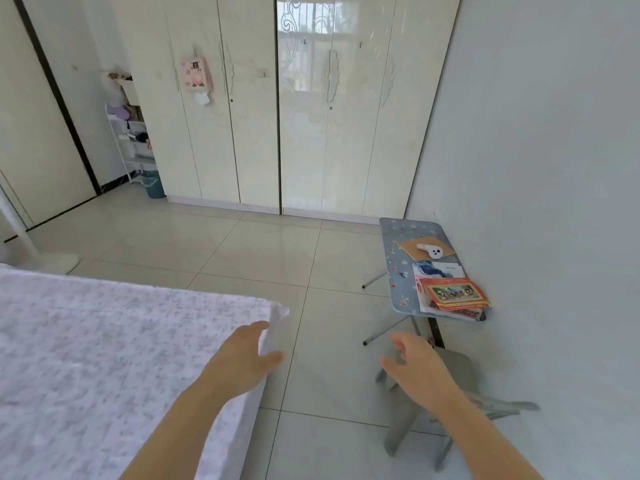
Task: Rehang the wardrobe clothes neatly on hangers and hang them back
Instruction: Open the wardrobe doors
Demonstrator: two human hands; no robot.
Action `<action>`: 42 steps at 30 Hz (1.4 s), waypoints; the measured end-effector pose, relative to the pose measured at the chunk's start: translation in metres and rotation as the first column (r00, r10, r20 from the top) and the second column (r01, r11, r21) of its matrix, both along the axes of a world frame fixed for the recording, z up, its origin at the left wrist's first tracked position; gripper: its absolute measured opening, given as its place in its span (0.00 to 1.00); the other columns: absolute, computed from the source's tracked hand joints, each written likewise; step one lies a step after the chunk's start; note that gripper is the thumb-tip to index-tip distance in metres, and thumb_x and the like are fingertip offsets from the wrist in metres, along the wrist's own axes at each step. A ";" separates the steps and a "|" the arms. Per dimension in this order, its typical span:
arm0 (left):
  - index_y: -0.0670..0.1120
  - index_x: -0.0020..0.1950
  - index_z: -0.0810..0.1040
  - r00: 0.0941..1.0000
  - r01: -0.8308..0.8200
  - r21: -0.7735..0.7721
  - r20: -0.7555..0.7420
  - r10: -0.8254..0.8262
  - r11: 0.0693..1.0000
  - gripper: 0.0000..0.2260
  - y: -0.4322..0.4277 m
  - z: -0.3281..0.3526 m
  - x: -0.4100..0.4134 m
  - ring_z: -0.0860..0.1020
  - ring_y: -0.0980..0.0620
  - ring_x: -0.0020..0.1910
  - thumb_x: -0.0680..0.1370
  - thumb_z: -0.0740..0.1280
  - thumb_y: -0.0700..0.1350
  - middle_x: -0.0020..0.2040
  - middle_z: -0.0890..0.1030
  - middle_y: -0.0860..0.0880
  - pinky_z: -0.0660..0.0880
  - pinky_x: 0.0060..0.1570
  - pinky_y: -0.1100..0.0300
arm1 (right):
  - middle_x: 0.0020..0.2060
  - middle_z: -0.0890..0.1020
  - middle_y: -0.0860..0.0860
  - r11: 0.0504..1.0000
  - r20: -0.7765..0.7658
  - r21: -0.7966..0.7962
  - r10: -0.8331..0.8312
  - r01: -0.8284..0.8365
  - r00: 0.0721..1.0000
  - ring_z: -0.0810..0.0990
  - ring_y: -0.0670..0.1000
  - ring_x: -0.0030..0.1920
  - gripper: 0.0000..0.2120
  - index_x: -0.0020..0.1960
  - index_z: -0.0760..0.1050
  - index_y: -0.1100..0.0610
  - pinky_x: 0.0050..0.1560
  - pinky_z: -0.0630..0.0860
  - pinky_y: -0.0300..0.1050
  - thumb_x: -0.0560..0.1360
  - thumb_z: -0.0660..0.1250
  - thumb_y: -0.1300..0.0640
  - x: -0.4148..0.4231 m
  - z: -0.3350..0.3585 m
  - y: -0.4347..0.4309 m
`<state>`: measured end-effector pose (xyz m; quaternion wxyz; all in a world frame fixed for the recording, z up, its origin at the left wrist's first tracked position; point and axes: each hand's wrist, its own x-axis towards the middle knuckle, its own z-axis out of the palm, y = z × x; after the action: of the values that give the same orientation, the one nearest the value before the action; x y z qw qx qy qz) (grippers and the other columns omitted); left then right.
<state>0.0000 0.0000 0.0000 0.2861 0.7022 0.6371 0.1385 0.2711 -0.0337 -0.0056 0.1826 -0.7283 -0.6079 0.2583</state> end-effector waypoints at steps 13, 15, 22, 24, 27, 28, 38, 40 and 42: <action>0.49 0.74 0.55 0.991 0.062 -0.032 -0.118 -0.065 0.998 0.30 0.249 -0.002 -0.008 0.63 0.50 0.70 0.77 0.61 0.56 0.72 0.62 0.48 0.61 0.66 0.58 | 0.64 0.70 0.50 0.996 -0.008 -0.060 -0.059 0.059 0.998 0.70 0.47 0.62 0.23 0.70 0.63 0.54 0.57 0.64 0.37 0.77 0.63 0.53 -0.006 -0.009 0.235; 0.49 0.74 0.55 0.990 0.058 -0.043 -0.124 -0.063 0.997 0.29 0.282 -0.002 -0.001 0.63 0.49 0.70 0.77 0.62 0.55 0.72 0.62 0.48 0.62 0.66 0.57 | 0.64 0.70 0.51 0.996 -0.024 -0.064 -0.069 0.067 0.997 0.70 0.46 0.60 0.23 0.70 0.63 0.54 0.57 0.64 0.38 0.76 0.63 0.54 -0.001 -0.009 0.267; 0.50 0.74 0.57 0.987 0.035 -0.063 -0.156 -0.045 0.997 0.29 0.408 -0.008 0.037 0.65 0.50 0.68 0.77 0.63 0.55 0.71 0.64 0.48 0.63 0.66 0.56 | 0.63 0.70 0.50 0.995 -0.035 -0.048 -0.089 0.087 0.995 0.70 0.47 0.60 0.22 0.69 0.64 0.53 0.57 0.65 0.38 0.76 0.63 0.54 0.038 -0.019 0.398; 0.49 0.74 0.57 0.986 0.024 -0.053 -0.164 -0.032 0.998 0.29 0.448 -0.008 0.051 0.65 0.49 0.69 0.77 0.63 0.55 0.71 0.64 0.48 0.63 0.67 0.57 | 0.62 0.70 0.51 0.996 -0.029 -0.042 -0.074 0.073 0.997 0.70 0.47 0.60 0.22 0.69 0.64 0.54 0.59 0.67 0.40 0.76 0.63 0.53 0.052 -0.021 0.440; 0.50 0.74 0.57 0.987 0.010 -0.049 -0.159 -0.017 0.999 0.29 0.509 0.001 0.074 0.65 0.50 0.69 0.76 0.63 0.55 0.71 0.65 0.48 0.63 0.66 0.57 | 0.62 0.70 0.51 0.998 -0.019 -0.051 -0.036 0.035 0.999 0.70 0.48 0.61 0.21 0.69 0.64 0.55 0.57 0.66 0.37 0.77 0.63 0.54 0.077 -0.017 0.504; 0.50 0.74 0.57 0.988 0.002 -0.054 -0.157 -0.011 0.999 0.29 0.527 0.004 0.081 0.66 0.50 0.68 0.76 0.63 0.55 0.71 0.65 0.48 0.63 0.66 0.57 | 0.62 0.70 0.51 0.998 -0.021 -0.059 -0.027 0.026 0.999 0.70 0.48 0.61 0.21 0.69 0.63 0.55 0.57 0.65 0.36 0.77 0.62 0.54 0.083 -0.015 0.523; 0.50 0.74 0.56 0.983 -0.034 -0.082 -0.182 0.019 0.996 0.29 0.694 0.003 0.121 0.65 0.50 0.69 0.77 0.62 0.55 0.71 0.64 0.48 0.63 0.66 0.57 | 0.63 0.70 0.52 0.996 0.004 -0.088 0.010 -0.010 1.000 0.71 0.48 0.61 0.22 0.69 0.63 0.55 0.57 0.67 0.37 0.77 0.63 0.53 0.128 -0.014 0.701; 0.50 0.74 0.56 0.983 -0.039 -0.084 -0.184 0.023 0.996 0.29 0.735 -0.004 0.123 0.65 0.50 0.69 0.77 0.62 0.55 0.72 0.64 0.48 0.63 0.66 0.57 | 0.63 0.69 0.52 0.995 0.007 -0.100 0.006 -0.006 1.000 0.71 0.48 0.61 0.22 0.69 0.63 0.55 0.57 0.66 0.37 0.77 0.63 0.52 0.131 -0.021 0.741; 0.51 0.74 0.56 0.983 -0.033 -0.086 -0.180 0.017 0.996 0.29 0.779 -0.011 0.124 0.65 0.50 0.69 0.77 0.62 0.56 0.72 0.64 0.49 0.63 0.65 0.57 | 0.63 0.69 0.52 0.994 0.015 -0.108 -0.001 0.002 1.000 0.71 0.48 0.61 0.22 0.69 0.63 0.55 0.56 0.66 0.37 0.77 0.63 0.52 0.132 -0.027 0.785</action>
<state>0.1235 0.7791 -0.0110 0.2566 0.6905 0.6744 0.0499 0.4034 0.7513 -0.0330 0.1385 -0.7395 -0.5938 0.2854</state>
